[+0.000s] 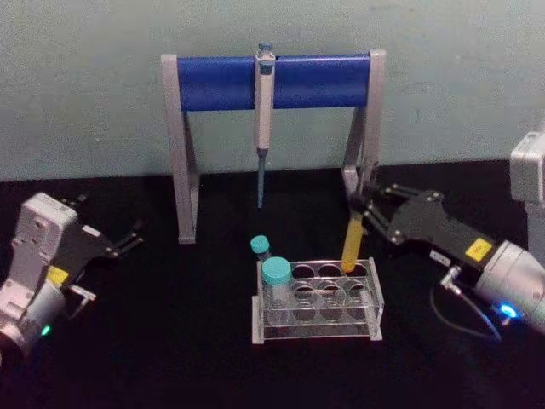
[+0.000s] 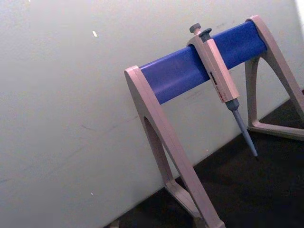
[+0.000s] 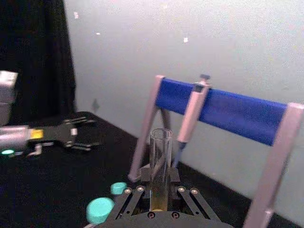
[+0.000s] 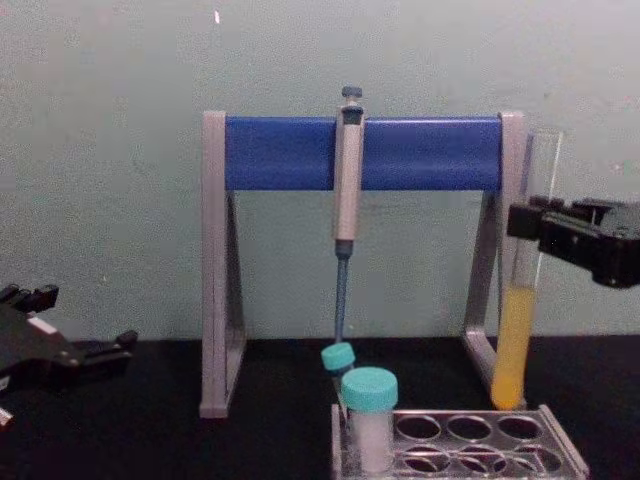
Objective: Pick up the test tube from the test tube rack, shake it, then place it back into the test tube rack.
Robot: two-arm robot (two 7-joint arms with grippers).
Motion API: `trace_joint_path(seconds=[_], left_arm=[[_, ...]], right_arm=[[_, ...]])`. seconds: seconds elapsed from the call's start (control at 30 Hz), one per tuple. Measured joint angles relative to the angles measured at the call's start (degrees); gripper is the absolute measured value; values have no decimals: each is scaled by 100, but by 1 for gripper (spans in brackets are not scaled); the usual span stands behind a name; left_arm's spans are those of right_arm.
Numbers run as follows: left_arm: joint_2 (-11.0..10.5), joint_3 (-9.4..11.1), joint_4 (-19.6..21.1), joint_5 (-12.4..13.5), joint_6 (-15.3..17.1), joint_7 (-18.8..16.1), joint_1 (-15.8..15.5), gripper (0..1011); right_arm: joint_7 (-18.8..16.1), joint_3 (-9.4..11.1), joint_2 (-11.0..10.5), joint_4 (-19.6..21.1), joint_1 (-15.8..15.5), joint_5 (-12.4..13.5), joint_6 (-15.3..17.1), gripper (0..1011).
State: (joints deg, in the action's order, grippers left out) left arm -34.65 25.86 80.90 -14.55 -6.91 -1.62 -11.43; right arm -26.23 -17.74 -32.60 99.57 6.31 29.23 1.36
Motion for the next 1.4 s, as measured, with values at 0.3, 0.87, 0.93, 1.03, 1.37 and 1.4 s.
trace_joint_path(seconds=[0.3, 0.87, 0.93, 1.03, 1.37, 1.4], left_arm=[[0, 0, 0, 0, 0, 0, 0, 1001], [0, 0, 0, 0, 0, 0, 0, 1001], [0, 0, 0, 0, 0, 0, 0, 1001], [0, 0, 0, 0, 0, 0, 0, 1001], [0, 0, 0, 0, 0, 0, 0, 1001], [0, 0, 0, 0, 0, 0, 0, 1001]], right_arm=[[-235, -272, 65, 77, 62, 65, 12, 229], [-59, -387, 459, -648, 739, 60, -33, 229], [-41, -368, 456, -657, 739, 58, -32, 229], [-26, -339, 447, -665, 730, 57, -31, 229], [-12, -304, 441, -670, 712, 39, -35, 229], [-12, -304, 442, -669, 712, 38, -35, 229]])
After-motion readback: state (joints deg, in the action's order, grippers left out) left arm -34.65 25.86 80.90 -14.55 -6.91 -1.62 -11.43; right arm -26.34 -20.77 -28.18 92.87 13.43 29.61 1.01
